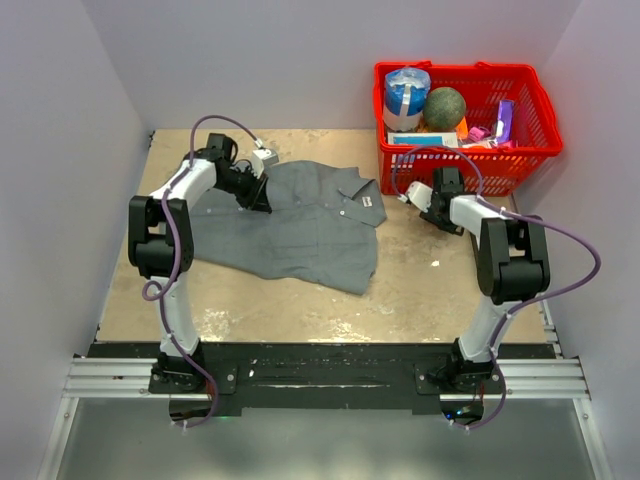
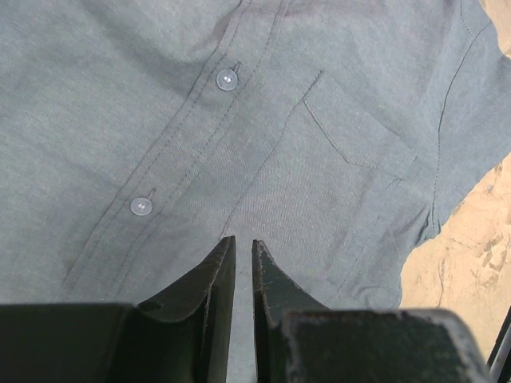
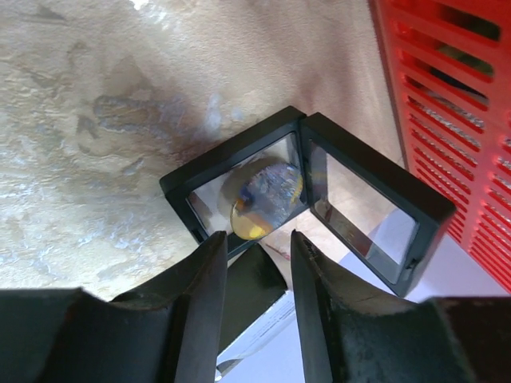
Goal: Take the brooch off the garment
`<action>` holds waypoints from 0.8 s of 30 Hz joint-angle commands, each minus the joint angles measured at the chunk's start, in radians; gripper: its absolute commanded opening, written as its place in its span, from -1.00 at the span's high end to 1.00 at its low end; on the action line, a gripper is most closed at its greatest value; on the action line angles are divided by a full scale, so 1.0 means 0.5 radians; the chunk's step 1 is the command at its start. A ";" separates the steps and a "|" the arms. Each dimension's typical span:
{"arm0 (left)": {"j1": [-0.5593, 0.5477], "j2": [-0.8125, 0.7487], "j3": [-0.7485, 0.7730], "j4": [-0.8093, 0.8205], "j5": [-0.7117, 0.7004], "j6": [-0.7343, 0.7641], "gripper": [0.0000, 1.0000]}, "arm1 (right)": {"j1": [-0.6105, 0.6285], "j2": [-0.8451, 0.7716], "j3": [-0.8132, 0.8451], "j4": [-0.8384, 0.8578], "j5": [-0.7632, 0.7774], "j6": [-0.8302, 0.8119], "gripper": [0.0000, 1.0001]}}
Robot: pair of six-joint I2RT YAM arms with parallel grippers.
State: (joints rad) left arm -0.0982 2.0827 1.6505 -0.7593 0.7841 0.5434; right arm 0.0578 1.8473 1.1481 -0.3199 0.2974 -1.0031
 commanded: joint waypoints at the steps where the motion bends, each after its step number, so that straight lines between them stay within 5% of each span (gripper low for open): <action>1: 0.015 -0.113 -0.067 0.083 0.073 0.033 0.62 | 0.001 0.039 0.085 -0.029 0.022 0.046 0.17; 11: 0.015 -0.140 -0.073 0.061 0.067 0.027 0.60 | 0.050 -0.004 0.268 -0.197 -0.100 0.199 0.18; 15: 0.015 -0.125 -0.070 0.080 0.058 -0.004 0.40 | 0.270 -0.056 0.413 -0.427 -0.251 0.380 0.10; 19: 0.015 -0.076 0.015 0.068 0.076 -0.071 -0.06 | 0.516 -0.035 0.675 -0.663 -0.591 0.588 -0.22; 21: 0.012 -0.060 0.067 0.089 0.079 -0.145 -0.28 | 0.638 0.045 0.826 -0.804 -0.863 0.781 -0.62; 22: 0.015 -0.057 0.086 0.092 0.076 -0.166 -0.30 | 0.679 0.060 0.952 -0.811 -0.932 0.843 -0.97; 24: 0.015 -0.039 0.165 0.083 0.058 -0.225 -0.49 | 0.786 0.119 1.087 -0.830 -1.042 0.947 -0.98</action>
State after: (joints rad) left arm -0.0982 2.0682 1.6344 -0.7418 0.7887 0.4973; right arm 0.3706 1.8797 1.5349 -0.6502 -0.0006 -0.7136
